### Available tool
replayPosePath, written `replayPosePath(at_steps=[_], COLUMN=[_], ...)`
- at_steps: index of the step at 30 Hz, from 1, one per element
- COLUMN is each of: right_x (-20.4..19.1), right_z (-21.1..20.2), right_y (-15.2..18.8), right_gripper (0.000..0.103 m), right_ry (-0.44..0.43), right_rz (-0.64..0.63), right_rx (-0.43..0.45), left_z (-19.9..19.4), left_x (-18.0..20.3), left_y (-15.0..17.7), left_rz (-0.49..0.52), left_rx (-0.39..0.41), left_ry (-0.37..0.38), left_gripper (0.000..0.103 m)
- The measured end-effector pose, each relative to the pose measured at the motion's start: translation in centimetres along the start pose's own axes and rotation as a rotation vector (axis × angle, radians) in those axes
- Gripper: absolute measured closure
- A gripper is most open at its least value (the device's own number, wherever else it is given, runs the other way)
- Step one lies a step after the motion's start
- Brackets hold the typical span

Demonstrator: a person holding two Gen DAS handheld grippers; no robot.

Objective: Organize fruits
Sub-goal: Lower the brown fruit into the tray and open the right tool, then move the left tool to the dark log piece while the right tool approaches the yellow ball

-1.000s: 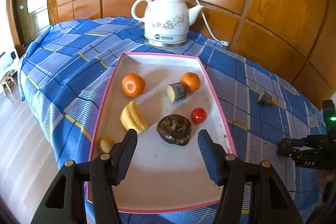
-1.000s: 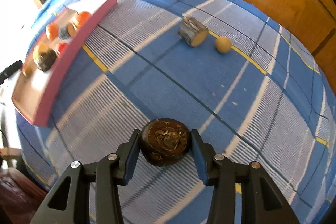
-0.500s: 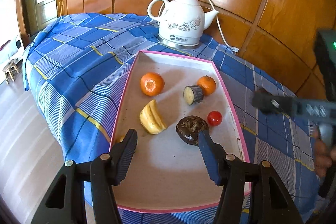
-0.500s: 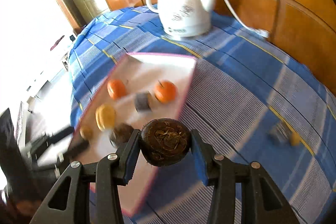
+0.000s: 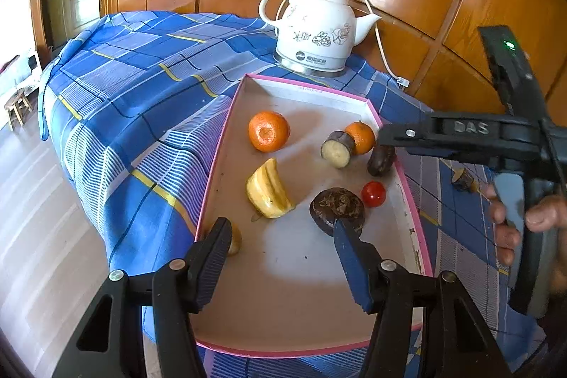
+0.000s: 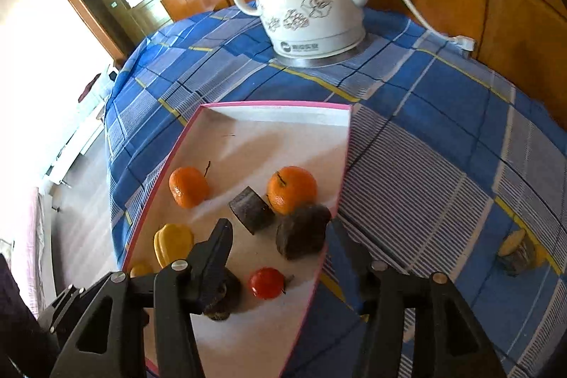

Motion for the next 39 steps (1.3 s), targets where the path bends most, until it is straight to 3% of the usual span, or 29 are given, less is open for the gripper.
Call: replayPosePath(at_steps=[19, 39], right_x=[4.2, 12.9], right_z=[-6.7, -11.5], right_y=[7.2, 9.7], right_gripper=[0.047, 0.047], right_ry=[0.084, 0.218], right_rz=[-0.039, 0.051], right_rx=[0.021, 0.051], left_z=[-1.2, -1.4], left_x=[2.5, 5.3], left_y=[0.3, 1.1], left_rz=[0.083, 0.174], left_rx=[0.021, 0.012], left_ry=[0.006, 0.004], left_gripper=[0.042, 0.042])
Point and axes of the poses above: each gripper's, at about its wrist camera, not at the fingertips, and z roughly the way its jaws point, x to its right, y to its underside, the point moved 5 cm from there along z, roughly the way its jaws point, and after that the axes turned 1 degree about -z, right-handed, at the moved point
